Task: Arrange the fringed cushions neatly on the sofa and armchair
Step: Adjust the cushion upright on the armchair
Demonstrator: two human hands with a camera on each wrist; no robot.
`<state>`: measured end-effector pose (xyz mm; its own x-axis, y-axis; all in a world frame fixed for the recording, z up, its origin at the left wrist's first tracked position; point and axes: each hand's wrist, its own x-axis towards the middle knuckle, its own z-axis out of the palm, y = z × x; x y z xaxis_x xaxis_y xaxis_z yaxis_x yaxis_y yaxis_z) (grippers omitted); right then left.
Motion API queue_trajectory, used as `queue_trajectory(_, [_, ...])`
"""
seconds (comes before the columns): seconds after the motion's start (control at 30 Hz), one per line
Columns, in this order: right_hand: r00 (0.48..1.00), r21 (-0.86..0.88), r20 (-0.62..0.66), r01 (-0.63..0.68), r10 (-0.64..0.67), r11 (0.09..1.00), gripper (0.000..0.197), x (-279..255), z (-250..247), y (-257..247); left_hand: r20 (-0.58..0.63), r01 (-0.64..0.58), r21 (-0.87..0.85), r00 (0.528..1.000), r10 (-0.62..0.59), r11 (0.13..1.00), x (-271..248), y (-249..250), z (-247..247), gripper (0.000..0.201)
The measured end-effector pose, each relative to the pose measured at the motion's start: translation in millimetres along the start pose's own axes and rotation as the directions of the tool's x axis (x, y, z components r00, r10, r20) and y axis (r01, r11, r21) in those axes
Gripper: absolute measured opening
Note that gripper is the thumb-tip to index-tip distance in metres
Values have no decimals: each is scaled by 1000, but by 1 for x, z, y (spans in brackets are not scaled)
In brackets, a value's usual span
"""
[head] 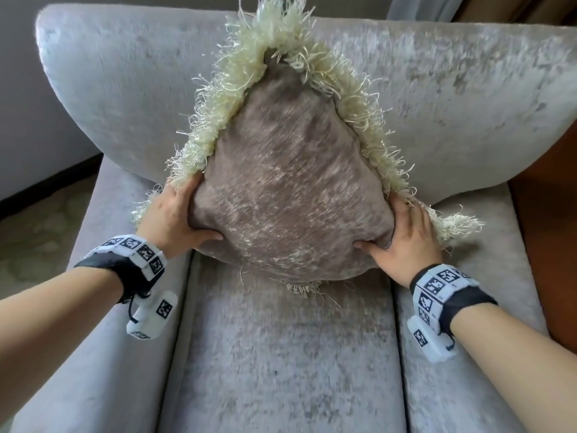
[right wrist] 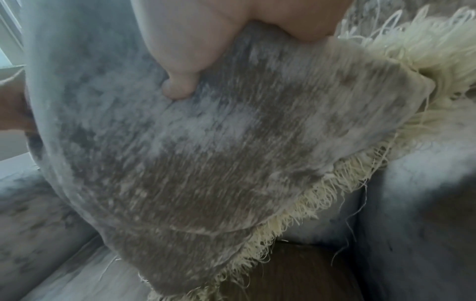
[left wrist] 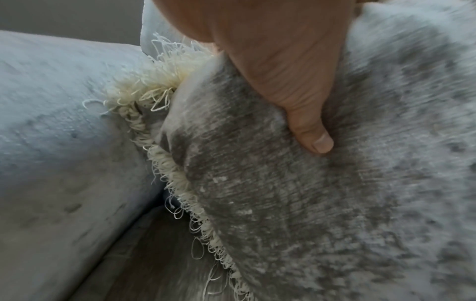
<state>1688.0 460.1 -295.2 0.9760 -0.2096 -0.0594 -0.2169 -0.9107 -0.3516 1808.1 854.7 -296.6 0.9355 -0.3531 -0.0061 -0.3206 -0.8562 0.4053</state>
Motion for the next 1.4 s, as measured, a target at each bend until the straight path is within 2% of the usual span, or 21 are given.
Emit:
queue_trajectory(0.2, [989,115,-124,99,-84,988,77,-14,-3,-8,-14,-68,27,998,68,997,-17,4,-8,100])
queue_trajectory(0.3, [984,135,-160,106,-84,985,80,-19,-12,-12,-57,-124,55,990,127,991,-24,14,-19,98])
queue_trajectory(0.43, [978,137,-196,96,-68,986,82,-23,-31,-15,-41,-126,95,991,131,987,-20,14,-42,94])
queue_trajectory(0.57, [975,81,-198,115,-98,990,82,-22,-37,-13,-8,-136,134,990,138,982,-11,13,-60,97])
queue_trajectory(0.73, [975,-111,-221,-15,-10,994,81,-19,-17,0,9,-148,187,989,149,971,-1,20,-45,109])
queue_trajectory(0.9, [966,-130,-257,-65,30,989,81,-13,6,10,-3,-112,246,993,116,963,4,18,-23,115])
queue_trajectory(1.17, [993,-120,-107,-62,49,991,84,2,17,12,22,-31,291,999,25,956,16,-2,4,118])
queue_trajectory(1.23, [994,-125,-107,-29,15,992,82,4,17,13,30,-29,287,999,21,958,17,-4,7,116])
queue_trajectory(1.33, [980,-157,-166,78,-105,984,74,1,15,13,37,-84,248,996,77,965,15,-8,6,109])
queue_trajectory(1.4, [974,-187,-178,107,-141,976,68,-2,9,12,35,-112,196,994,107,974,10,-8,0,106])
